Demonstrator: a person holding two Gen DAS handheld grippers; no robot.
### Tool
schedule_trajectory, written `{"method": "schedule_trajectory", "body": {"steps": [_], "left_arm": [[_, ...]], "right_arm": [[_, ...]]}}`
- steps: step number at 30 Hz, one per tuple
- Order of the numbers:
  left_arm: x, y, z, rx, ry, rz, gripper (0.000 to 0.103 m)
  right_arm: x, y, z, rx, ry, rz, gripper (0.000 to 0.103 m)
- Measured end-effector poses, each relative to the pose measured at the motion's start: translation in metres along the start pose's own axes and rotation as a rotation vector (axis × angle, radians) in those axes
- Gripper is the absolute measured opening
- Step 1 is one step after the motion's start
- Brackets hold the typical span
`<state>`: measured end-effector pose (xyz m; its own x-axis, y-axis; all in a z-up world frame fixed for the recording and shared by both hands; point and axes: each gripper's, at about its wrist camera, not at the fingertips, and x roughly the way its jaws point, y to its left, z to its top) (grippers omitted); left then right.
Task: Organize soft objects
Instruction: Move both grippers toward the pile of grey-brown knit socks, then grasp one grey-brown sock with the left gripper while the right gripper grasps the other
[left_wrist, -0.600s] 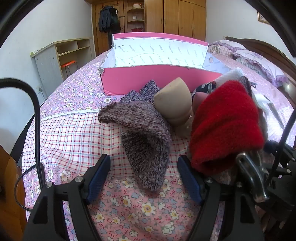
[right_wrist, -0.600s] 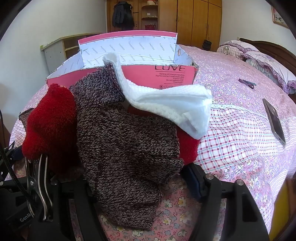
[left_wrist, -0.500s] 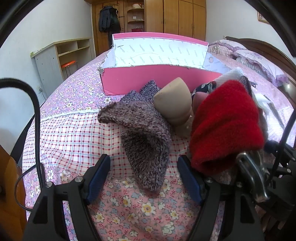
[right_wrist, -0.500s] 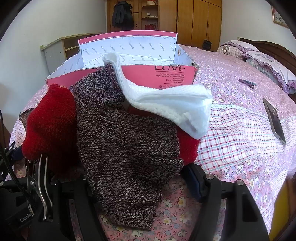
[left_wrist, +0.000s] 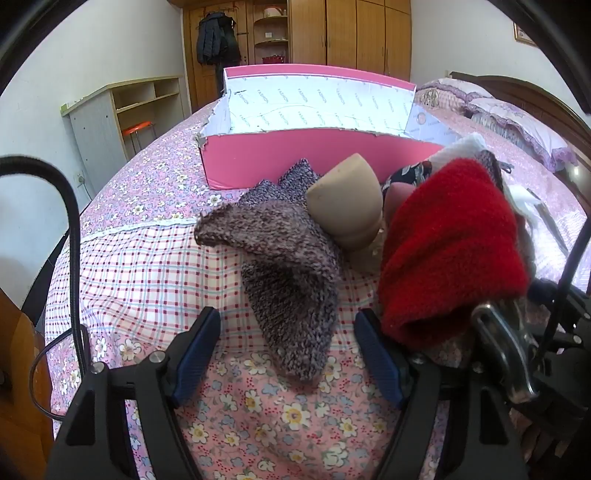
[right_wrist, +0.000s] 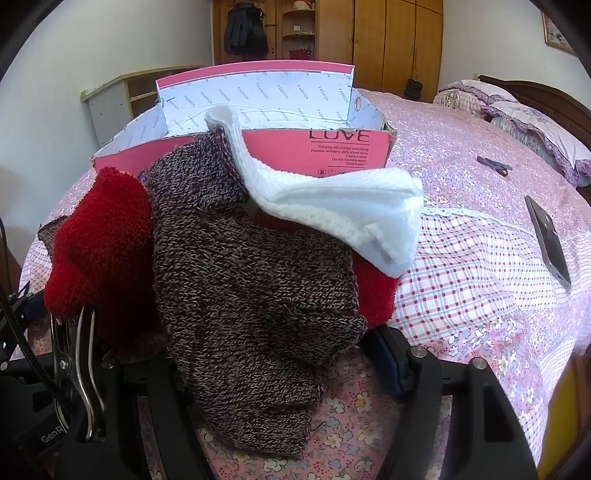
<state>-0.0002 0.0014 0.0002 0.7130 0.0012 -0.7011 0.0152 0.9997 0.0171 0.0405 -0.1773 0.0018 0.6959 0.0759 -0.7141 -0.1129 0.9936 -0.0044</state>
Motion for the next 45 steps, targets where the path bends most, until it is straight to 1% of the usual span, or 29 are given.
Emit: {"method": "schedule_trajectory", "body": {"steps": [19, 24, 29, 32, 36, 42, 45], "left_arm": [[0.000, -0.001, 0.000, 0.003, 0.001, 0.002, 0.079], [0.000, 0.004, 0.004, -0.009, 0.002, -0.016, 0.079], [-0.007, 0.011, 0.002, -0.005, 0.004, -0.033, 0.077], [-0.014, 0.018, -0.002, 0.005, 0.008, -0.047, 0.073], [-0.029, 0.027, -0.006, 0.011, -0.001, -0.052, 0.072], [-0.060, 0.051, -0.012, 0.001, -0.037, -0.078, 0.072], [-0.068, 0.055, -0.012, -0.005, -0.044, -0.090, 0.072]], "right_arm": [[0.001, -0.001, 0.002, -0.008, 0.003, -0.007, 0.073], [-0.001, 0.003, 0.003, -0.032, 0.016, 0.001, 0.073], [-0.010, 0.003, -0.003, -0.068, 0.039, 0.022, 0.073], [-0.020, 0.001, -0.009, -0.086, 0.054, 0.042, 0.073], [-0.033, -0.003, -0.017, -0.080, 0.070, 0.072, 0.072], [-0.057, -0.014, -0.023, -0.054, 0.048, 0.127, 0.072], [-0.067, -0.013, -0.023, -0.061, 0.027, 0.144, 0.072]]}}
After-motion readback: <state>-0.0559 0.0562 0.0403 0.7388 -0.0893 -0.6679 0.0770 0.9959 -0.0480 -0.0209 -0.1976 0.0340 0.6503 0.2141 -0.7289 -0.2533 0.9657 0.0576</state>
